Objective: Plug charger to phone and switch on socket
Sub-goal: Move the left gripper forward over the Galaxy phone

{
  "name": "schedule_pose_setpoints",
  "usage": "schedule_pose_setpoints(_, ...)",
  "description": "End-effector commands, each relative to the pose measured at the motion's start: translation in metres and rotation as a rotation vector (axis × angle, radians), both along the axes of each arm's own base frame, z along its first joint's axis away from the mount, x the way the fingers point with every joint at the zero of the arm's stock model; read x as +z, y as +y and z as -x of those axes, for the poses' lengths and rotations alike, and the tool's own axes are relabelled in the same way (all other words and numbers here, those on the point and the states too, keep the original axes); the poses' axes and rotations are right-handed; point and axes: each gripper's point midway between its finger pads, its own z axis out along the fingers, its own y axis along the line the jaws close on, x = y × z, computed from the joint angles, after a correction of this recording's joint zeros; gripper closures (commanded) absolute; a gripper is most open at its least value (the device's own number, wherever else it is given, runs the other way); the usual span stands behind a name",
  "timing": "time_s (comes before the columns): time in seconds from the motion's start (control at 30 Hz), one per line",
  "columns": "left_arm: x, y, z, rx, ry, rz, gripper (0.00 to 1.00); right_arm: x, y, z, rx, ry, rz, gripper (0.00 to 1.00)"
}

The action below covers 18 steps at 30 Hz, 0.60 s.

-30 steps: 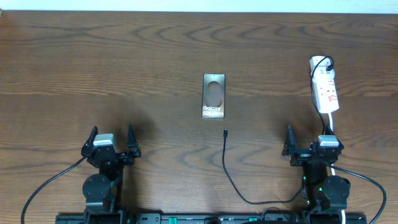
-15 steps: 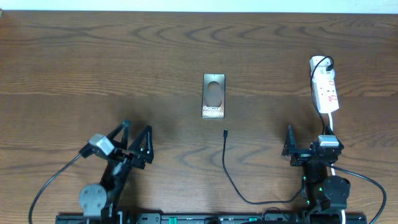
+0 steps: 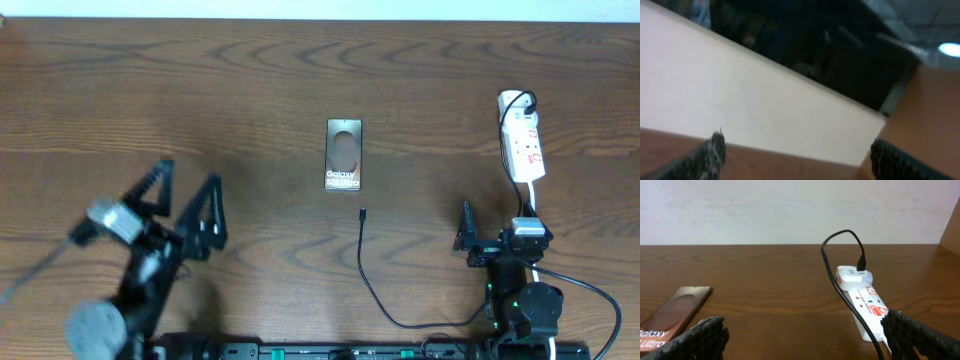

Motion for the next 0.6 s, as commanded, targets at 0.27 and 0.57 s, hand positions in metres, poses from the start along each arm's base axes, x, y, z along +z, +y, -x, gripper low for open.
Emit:
schedule_pose_setpoints(0.27, -0.004, -0.002, -0.080, -0.096, 0.719, -0.301, 0.09, -0.001, -0.002, 0.000, -0.009, 0.001, -0.011, 0.01)
schedule_pose_setpoints(0.57, -0.060, -0.041, -0.114, -0.152, 1.004, -0.368, 0.09, -0.001, -0.002, 0.000, -0.009, 0.001, -0.011, 0.01)
